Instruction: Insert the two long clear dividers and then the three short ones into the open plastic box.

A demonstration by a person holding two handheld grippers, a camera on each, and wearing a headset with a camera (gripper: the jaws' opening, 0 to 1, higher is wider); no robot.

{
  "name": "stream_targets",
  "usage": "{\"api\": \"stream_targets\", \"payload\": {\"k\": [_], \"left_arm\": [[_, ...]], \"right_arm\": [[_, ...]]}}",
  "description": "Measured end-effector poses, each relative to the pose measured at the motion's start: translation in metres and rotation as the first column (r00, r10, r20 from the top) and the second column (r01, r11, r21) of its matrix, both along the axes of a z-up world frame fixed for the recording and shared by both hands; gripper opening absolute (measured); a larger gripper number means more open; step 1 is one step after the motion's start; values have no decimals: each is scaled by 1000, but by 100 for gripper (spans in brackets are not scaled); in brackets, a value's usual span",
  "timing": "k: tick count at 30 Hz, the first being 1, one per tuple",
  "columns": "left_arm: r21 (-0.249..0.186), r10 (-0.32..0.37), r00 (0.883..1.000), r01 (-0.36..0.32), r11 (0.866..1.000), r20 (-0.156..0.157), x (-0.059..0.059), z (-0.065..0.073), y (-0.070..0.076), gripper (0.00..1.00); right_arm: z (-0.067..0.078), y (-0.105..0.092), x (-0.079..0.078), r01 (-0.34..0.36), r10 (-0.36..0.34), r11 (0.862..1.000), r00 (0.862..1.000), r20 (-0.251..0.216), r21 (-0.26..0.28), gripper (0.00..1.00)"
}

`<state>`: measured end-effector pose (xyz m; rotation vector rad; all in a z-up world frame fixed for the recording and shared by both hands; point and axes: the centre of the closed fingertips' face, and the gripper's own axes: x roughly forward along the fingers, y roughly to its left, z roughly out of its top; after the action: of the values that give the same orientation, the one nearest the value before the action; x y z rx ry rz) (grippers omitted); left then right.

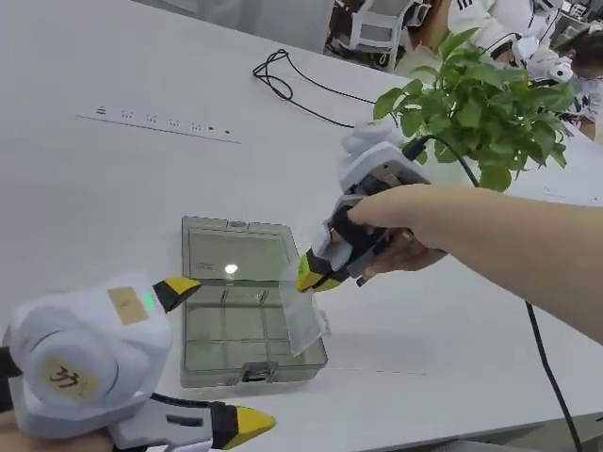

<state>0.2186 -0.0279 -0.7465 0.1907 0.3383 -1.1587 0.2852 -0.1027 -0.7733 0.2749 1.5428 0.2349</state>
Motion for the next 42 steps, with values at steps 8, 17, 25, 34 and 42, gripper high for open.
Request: {"api": "stream_targets", "payload": {"k": [8,17,25,34,42], "left_arm": [[2,-6,1000,6,1000,-11,-3,-4,0,93],[-2,-7,1000,7,1000,-20,-3,-7,1,92],[-9,-6,1000,6,1000,-30,-2,-10,2,91],[-2,-2,999,2,1000,-40,-5,-14,5,90],[-3,1,999,-1,1000,-47,-6,-16,5,89]], "right_arm": [[-5,10,-2,3,-3,1000,1000,-31,-14,1],[-12,10,2,-18,17,999,999,-32,-35,1],[-15,11,0,-36,34,998,999,-29,-52,1],[-17,14,-6,-38,37,997,999,-31,-61,1],[-21,12,1,-50,47,997,998,-38,-66,1]]}}
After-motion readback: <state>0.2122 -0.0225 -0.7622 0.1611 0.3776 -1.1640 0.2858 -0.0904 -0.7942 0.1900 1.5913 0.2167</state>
